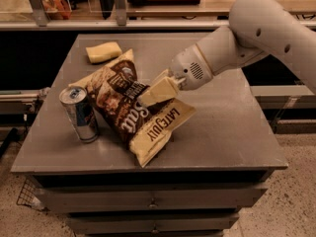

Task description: Move brown chip bag near redbull can

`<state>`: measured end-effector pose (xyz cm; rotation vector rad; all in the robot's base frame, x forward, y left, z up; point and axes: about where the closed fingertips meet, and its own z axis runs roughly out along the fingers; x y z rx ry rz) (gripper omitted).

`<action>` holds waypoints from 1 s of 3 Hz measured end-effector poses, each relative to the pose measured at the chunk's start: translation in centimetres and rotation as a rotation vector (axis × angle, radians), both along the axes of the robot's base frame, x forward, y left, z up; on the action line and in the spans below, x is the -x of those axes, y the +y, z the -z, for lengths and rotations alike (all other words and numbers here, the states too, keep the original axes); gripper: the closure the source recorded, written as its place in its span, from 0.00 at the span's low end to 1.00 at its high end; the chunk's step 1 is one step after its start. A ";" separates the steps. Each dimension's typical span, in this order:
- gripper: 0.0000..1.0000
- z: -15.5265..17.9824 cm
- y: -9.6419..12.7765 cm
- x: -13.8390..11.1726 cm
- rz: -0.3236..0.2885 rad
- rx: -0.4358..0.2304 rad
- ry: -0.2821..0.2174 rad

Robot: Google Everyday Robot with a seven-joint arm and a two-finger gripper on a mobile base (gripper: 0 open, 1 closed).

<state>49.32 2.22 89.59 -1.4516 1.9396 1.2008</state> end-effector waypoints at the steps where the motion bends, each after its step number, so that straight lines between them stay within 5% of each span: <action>1: 0.12 0.2 0.0 0.0 -0.006 0.000 0.001; 2: 0.00 0.0 -0.7 -0.6 -0.006 -0.002 -0.015; 3: 0.00 -0.5 -2.9 -2.4 0.018 0.011 -0.048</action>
Offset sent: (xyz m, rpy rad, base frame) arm 0.0171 -0.0213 0.0038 0.0049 -0.0393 -0.0016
